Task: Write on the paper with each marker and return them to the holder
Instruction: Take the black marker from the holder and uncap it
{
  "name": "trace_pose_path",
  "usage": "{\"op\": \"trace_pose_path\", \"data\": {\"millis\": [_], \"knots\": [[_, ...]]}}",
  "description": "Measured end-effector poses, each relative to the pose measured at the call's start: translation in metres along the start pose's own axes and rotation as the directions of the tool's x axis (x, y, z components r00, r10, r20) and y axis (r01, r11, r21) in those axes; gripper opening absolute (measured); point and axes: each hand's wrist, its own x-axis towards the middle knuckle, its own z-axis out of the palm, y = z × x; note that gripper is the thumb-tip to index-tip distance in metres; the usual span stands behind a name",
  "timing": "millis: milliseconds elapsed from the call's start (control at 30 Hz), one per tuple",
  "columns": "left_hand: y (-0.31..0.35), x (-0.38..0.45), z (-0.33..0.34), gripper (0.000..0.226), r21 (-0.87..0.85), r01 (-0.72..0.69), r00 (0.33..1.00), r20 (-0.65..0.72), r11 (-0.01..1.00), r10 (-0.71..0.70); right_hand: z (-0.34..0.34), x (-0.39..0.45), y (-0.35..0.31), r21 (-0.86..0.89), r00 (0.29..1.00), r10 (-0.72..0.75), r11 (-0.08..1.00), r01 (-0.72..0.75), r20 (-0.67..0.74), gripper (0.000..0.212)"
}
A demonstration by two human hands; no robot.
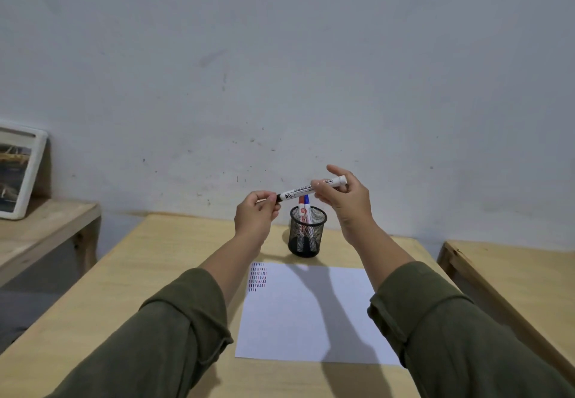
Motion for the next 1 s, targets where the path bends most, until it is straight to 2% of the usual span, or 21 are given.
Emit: {"op": "trace_pose_path", "data": {"millis": [133, 233, 367, 567, 700, 900, 1000], "knots": [[0.001, -0.009, 0.004, 0.008, 0.061, -0.086, 0.991, 0.112, 0.994, 0.079, -0.003, -0.008, 0.002, 0.045, 0.993, 0.077, 0.996, -0.081, 0.088, 0.035], [0.002, -0.015, 0.005, 0.016, 0.103, -0.17, 0.977, 0.144, 0.98, 0.154, -0.006, -0.014, 0.006, 0.093, 0.988, 0.097, 0.99, -0.108, 0.118, 0.021], [0.001, -0.02, -0.002, 0.019, 0.206, -0.266, 0.954, 0.193, 0.942, 0.228, -0.009, -0.022, 0.013, 0.161, 0.978, 0.149, 0.972, -0.172, 0.147, 0.013], [-0.003, -0.021, -0.004, 0.016, 0.409, -0.352, 0.936, 0.155, 0.842, 0.316, -0.005, -0.024, 0.02, 0.222, 0.975, 0.165, 0.955, -0.196, 0.148, 0.006], [-0.006, -0.02, -0.007, 0.029, 0.528, -0.304, 0.952, 0.14, 0.793, 0.272, -0.004, -0.027, 0.027, 0.159, 0.972, 0.142, 0.972, -0.173, 0.188, 0.008], [-0.008, -0.026, -0.019, 0.044, 0.626, -0.258, 0.963, 0.229, 0.736, 0.143, -0.001, -0.034, 0.043, 0.052, 0.952, 0.195, 0.976, -0.213, 0.235, 0.017], [-0.013, -0.028, -0.025, 0.051, 0.625, -0.18, 0.977, 0.205, 0.76, 0.063, 0.004, -0.039, 0.049, 0.059, 0.947, 0.195, 0.974, -0.217, 0.256, 0.009]]}}
